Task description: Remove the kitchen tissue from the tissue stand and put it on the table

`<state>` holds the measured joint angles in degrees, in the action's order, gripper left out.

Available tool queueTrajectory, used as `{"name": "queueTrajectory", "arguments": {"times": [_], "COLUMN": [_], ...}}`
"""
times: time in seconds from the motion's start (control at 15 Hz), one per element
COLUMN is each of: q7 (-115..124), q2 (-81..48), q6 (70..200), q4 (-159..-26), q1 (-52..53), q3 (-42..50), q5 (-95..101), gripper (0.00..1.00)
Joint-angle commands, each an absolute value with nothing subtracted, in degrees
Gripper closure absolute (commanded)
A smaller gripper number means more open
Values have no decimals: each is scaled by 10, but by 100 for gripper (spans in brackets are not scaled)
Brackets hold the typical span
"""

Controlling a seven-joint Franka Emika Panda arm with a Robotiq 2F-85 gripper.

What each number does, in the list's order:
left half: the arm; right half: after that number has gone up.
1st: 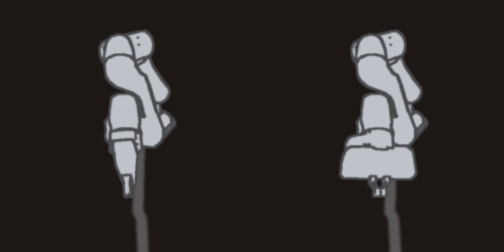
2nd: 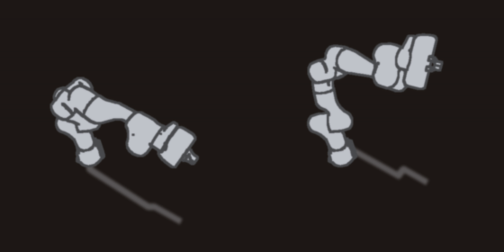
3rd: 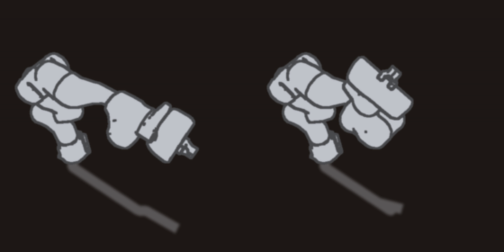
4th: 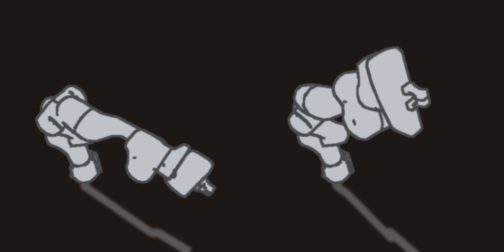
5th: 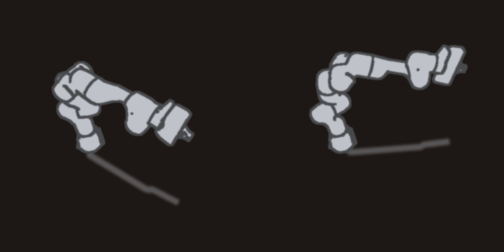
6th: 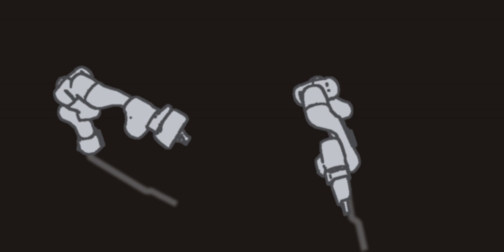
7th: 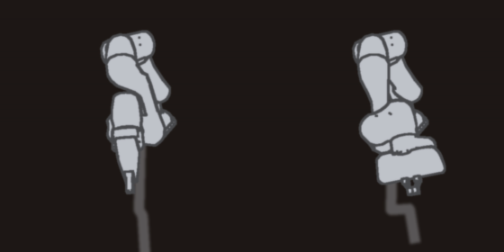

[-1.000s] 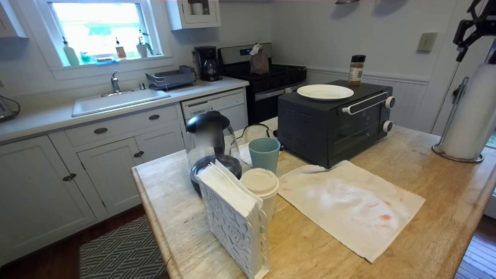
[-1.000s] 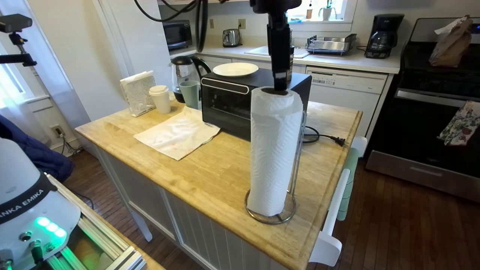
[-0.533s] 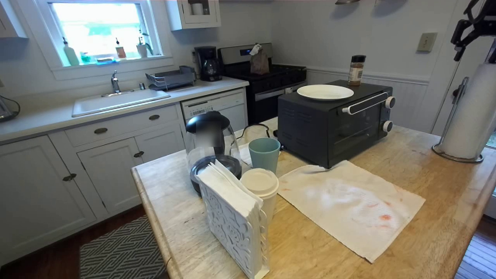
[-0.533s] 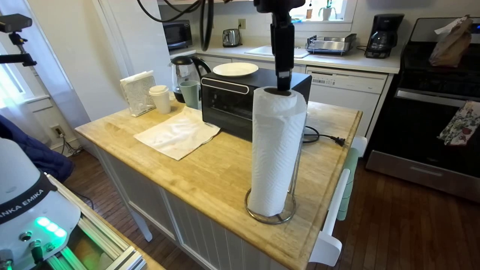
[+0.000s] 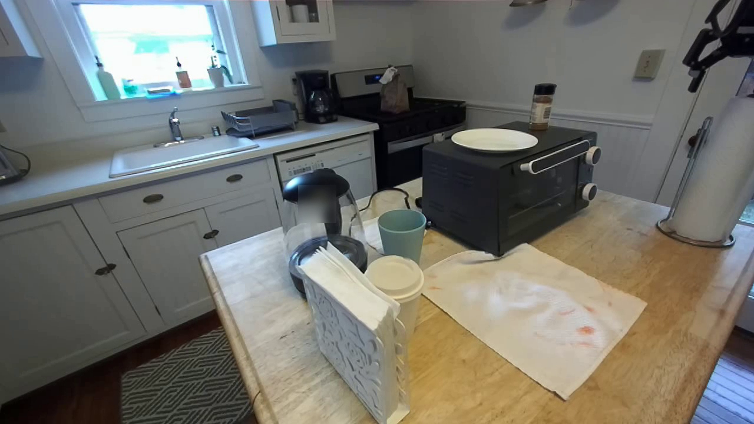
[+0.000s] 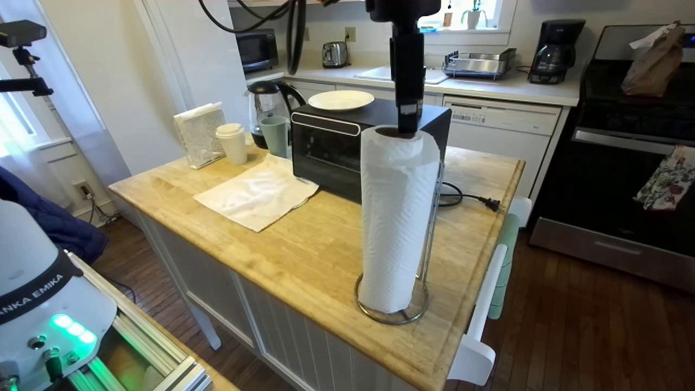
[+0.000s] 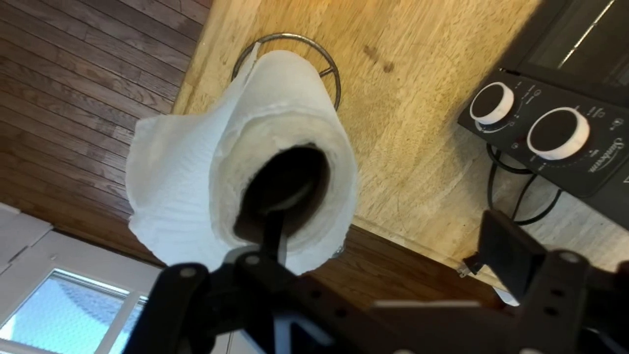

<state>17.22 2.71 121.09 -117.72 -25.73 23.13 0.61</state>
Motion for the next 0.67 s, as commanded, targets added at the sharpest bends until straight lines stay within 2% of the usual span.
{"name": "queueTrajectory", "arguments": {"times": [0.0,0.2,0.27,0.33,0.6], "q7": [186,189,190,192,196], "q2": [22,17,15,12,10], "q6": [1183,1173,1171,1171,1171], "q4": [-1163,-1161,-1161,-1160,-1158], "q1": [-253,-253,-253,-253,-253], "q3": [234,234,234,234,235], "q5": [17,21,20,20,16], "gripper": [0,0,4,21,44]}}
